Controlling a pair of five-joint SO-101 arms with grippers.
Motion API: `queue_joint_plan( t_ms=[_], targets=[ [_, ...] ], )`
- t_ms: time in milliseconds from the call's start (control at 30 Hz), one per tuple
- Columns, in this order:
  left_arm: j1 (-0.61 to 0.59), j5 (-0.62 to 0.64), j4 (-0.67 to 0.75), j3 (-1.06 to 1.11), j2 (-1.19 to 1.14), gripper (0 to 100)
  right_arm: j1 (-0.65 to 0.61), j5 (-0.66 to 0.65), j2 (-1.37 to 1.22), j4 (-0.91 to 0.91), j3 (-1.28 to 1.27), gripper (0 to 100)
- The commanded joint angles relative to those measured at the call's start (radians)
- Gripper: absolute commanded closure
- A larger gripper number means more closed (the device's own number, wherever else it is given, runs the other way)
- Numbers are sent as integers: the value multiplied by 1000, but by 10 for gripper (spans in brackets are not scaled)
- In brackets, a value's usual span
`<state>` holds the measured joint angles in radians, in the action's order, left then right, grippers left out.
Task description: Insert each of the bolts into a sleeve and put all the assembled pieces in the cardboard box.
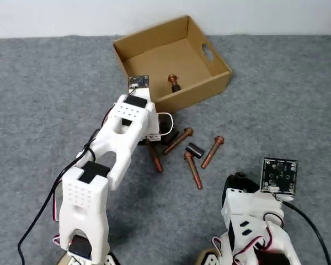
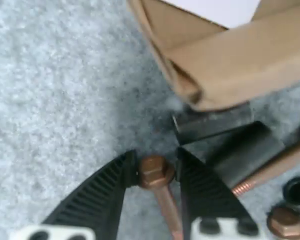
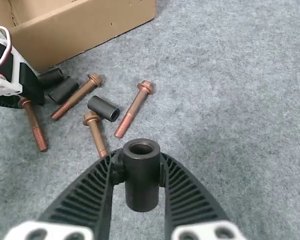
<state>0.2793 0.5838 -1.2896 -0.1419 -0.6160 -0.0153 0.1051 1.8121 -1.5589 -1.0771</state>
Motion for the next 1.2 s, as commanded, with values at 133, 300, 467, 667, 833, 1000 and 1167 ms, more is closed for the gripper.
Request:
queue_joint_plan(
  t_ms=[133, 300, 467, 667, 833, 1000, 1167],
  targets=[
    [71, 11, -97, -56, -2, 862, 8, -12, 4, 18, 5, 990],
    [60, 25, -149, -127, 32, 844, 8, -12, 4, 18, 5, 990],
    [57, 25, -296, -236, 69, 746, 8, -12, 4, 18, 5, 990],
    [69, 51, -442, -289, 72, 739, 8, -12, 4, 18, 5, 990],
    [74, 103, -439, -263, 46, 739, 8, -12, 4, 18, 5, 990],
    [72, 149, -411, -266, -43, 739, 8, -12, 4, 18, 5, 990],
    [72, 175, -353, -266, -137, 742, 8, -12, 4, 18, 5, 990]
  ],
)
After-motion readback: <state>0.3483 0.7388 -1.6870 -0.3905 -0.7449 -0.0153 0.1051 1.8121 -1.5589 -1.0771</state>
